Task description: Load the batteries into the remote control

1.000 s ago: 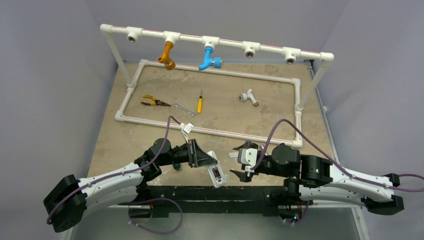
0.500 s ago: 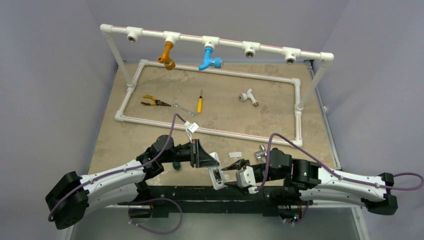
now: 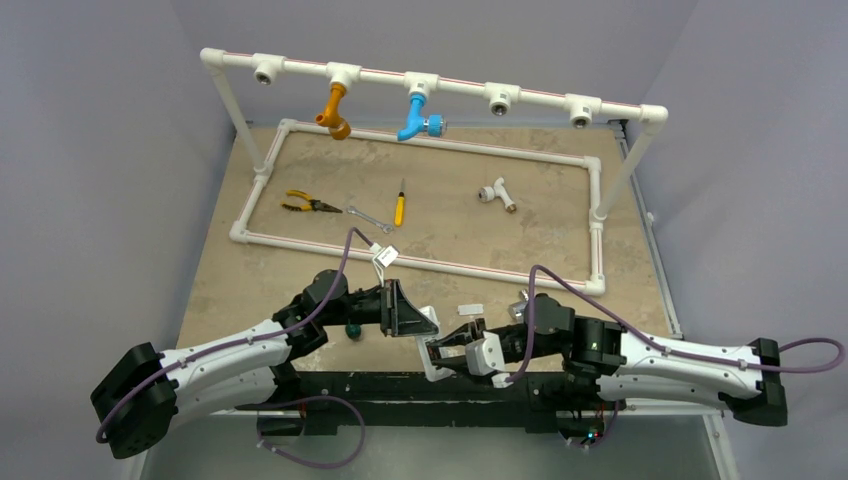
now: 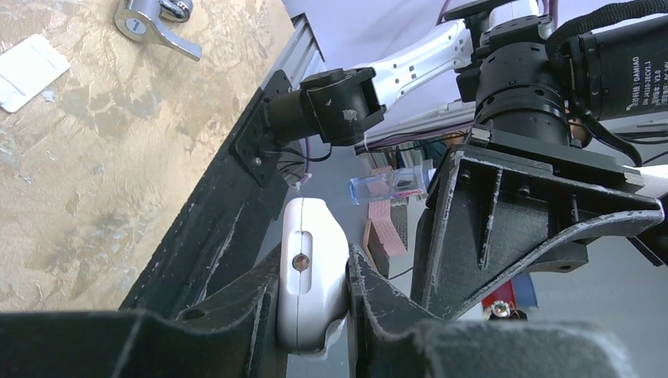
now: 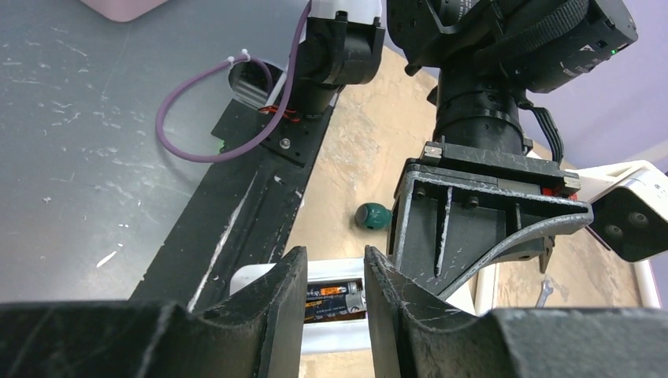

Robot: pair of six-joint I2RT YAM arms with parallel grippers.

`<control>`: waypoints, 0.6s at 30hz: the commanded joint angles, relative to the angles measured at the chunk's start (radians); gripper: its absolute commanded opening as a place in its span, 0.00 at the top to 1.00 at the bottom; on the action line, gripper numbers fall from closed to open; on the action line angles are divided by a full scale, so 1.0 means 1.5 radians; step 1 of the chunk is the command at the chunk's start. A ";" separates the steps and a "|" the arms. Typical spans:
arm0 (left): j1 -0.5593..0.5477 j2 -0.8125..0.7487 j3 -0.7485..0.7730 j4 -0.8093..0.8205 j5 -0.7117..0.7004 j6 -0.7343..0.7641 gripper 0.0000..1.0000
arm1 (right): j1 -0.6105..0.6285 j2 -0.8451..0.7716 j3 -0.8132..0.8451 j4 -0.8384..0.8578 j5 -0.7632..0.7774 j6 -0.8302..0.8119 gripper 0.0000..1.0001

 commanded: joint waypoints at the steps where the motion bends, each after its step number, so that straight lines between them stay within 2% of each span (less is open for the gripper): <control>1: -0.002 -0.003 0.025 0.037 0.015 0.014 1.00 | 0.000 0.005 -0.005 0.039 -0.016 -0.009 0.70; 18: -0.002 -0.006 0.023 0.038 0.021 0.016 1.00 | -0.006 0.020 -0.022 0.043 0.001 -0.011 0.70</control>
